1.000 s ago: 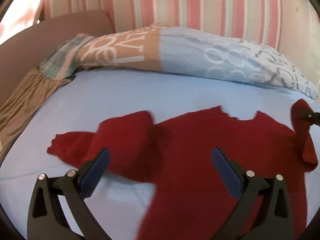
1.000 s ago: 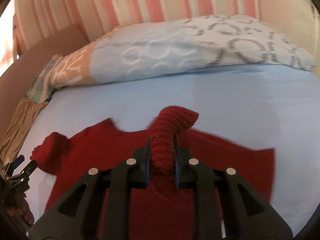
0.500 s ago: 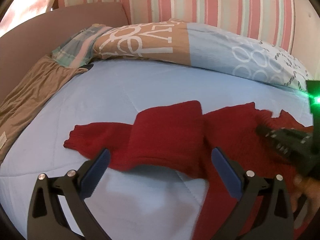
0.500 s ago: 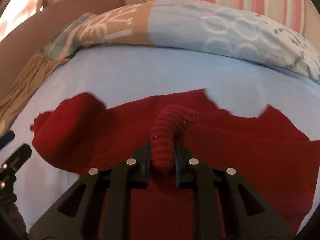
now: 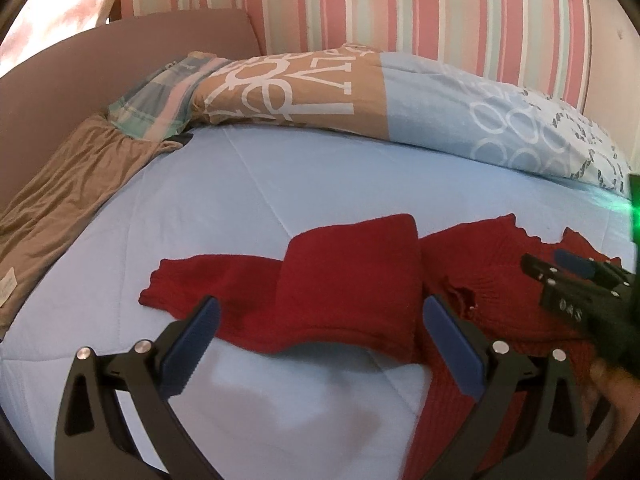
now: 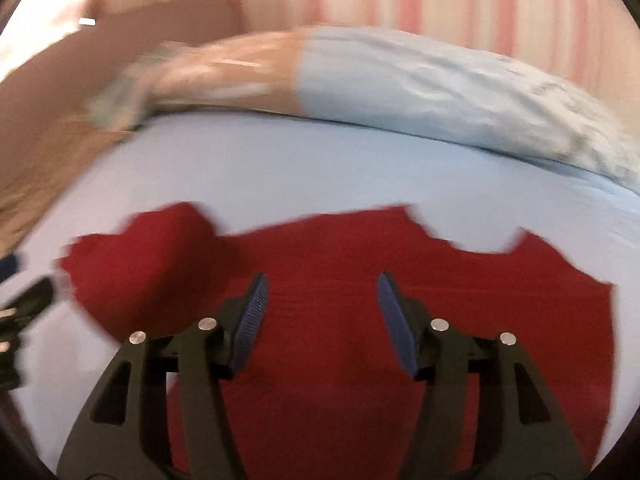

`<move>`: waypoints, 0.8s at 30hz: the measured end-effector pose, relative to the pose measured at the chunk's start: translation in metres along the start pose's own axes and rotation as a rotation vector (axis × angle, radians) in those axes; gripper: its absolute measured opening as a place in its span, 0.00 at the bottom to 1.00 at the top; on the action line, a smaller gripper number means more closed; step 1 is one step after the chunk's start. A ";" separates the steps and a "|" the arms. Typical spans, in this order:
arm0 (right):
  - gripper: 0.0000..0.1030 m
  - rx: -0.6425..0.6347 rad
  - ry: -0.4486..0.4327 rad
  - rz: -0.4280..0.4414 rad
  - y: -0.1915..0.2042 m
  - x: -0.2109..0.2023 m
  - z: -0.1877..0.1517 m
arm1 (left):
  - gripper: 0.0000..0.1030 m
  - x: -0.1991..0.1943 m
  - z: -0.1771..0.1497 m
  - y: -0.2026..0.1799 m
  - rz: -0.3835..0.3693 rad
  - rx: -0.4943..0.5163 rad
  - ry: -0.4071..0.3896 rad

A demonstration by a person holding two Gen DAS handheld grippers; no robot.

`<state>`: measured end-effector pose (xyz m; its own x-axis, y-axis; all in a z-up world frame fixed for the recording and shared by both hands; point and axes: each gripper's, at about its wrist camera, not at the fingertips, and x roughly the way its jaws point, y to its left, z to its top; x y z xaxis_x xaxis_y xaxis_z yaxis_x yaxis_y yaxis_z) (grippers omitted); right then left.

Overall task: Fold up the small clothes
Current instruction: 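Withdraw the right tool and move the left tool toward the other sleeve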

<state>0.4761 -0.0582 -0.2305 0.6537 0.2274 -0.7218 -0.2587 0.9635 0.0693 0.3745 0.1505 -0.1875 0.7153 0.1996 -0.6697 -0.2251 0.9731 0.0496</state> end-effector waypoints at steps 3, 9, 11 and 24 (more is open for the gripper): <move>0.56 -0.012 0.048 0.016 0.003 0.015 -0.001 | 0.98 -0.002 0.001 0.001 -0.002 0.010 0.002; 0.57 -0.096 0.148 0.076 0.037 0.042 -0.020 | 0.98 -0.008 0.002 0.006 0.009 0.018 0.000; 0.57 -0.101 0.136 0.106 0.042 0.035 -0.023 | 0.98 -0.011 0.002 0.006 0.012 0.021 0.002; 0.74 0.022 -0.052 -0.110 -0.014 -0.145 -0.032 | 0.98 -0.079 0.001 -0.015 -0.069 0.060 -0.019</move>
<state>0.3620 -0.1094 -0.1494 0.7137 0.1267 -0.6889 -0.1681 0.9857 0.0072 0.3219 0.1206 -0.1351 0.7404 0.1335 -0.6588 -0.1355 0.9896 0.0482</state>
